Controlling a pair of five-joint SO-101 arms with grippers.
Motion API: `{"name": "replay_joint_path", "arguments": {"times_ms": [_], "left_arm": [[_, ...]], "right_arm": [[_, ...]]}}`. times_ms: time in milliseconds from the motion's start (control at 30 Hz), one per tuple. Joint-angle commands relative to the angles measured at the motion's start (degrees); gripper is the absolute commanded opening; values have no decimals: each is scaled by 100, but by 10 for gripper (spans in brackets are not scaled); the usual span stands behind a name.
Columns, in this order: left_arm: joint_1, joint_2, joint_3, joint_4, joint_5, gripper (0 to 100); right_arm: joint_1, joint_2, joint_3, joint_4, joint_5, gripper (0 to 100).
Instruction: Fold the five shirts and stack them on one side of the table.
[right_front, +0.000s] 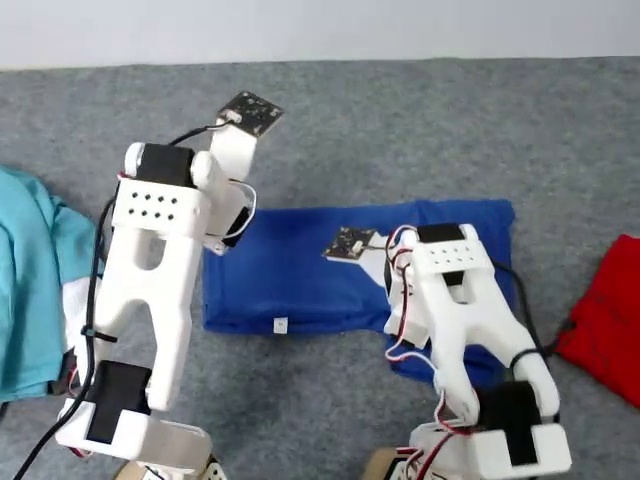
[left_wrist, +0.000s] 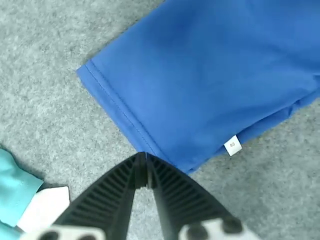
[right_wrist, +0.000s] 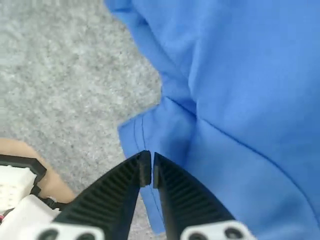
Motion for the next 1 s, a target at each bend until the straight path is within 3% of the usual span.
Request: {"name": "replay_joint_path", "arguments": {"times_ms": [0, 333, 500, 767, 967], "left_arm": [[9, -352, -163, -97, 9, 3], [18, -299, -163, -105, 0, 3], [18, -299, -40, -325, 0, 3], [35, -299, 180, -484, 0, 3], [53, -325, 180, -501, 0, 3]], "right_arm": [[13, 259, -229, -136, -53, 13], [567, 980, -1407, -75, -26, 13], [637, 1051, -1934, 532, -44, 20], [462, 1007, -2541, 2141, -457, 157], [382, 1059, -2435, 1868, -492, 158]]}}
